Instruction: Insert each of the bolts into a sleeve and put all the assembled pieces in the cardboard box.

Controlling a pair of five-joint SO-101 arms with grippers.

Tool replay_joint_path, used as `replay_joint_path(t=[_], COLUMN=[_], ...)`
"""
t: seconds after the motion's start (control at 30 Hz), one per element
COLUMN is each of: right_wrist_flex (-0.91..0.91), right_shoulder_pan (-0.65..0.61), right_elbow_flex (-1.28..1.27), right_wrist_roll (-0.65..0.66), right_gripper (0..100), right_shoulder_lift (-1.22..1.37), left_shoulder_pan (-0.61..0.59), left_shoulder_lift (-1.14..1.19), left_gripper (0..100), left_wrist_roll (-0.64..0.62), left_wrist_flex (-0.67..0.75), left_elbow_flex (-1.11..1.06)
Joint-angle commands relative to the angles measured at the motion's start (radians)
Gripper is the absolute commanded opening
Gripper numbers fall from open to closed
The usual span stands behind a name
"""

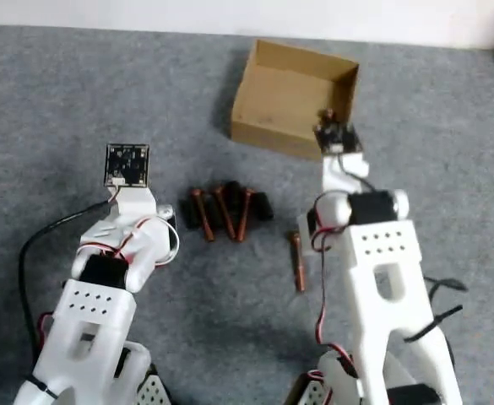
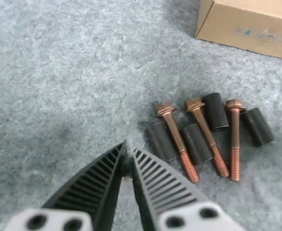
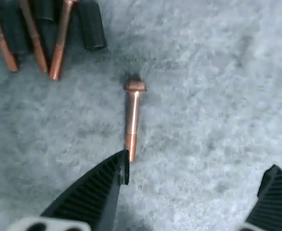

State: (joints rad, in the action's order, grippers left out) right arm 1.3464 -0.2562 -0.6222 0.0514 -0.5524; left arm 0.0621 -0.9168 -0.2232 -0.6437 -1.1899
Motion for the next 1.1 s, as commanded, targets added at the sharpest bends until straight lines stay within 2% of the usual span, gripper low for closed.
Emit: replay_joint_path(t=[0.0,0.37,0.5,0.67,0.77,0.97,1.07], right_wrist_flex=[-0.173,-0.478,-0.596,-0.76,-0.832,-0.863,-0.863], right_shoulder_pan=[-0.035,-0.24,-0.245,-0.243,-0.242,-0.24,-0.24], right_elbow_flex=[-0.147,-0.401,-0.481,-0.59,-0.622,-0.631,-0.631], right_wrist_roll=[-0.002,-0.009,-0.015,-0.138,-0.143,-0.149,-0.149], right_gripper=[37.8,37.8,37.8,37.8,37.8,37.8,31.7], right_shoulder_lift=[-0.038,-0.036,-0.036,-0.035,-0.035,-0.035,-0.035], left_shoulder_pan=[0.007,0.008,0.008,0.01,0.01,0.018,0.047], left_shoulder_lift=[-0.002,0.001,0.001,0.001,0.002,0.004,0.004], left_gripper=[1,1,1,1,1,1,1], left_wrist_roll=[0.011,0.011,0.011,0.011,0.011,0.011,0.012], left_wrist_flex=[0.018,0.02,0.02,0.018,0.018,0.018,0.017], left_elbow_flex=[0.013,0.013,0.013,0.013,0.016,0.019,0.021])
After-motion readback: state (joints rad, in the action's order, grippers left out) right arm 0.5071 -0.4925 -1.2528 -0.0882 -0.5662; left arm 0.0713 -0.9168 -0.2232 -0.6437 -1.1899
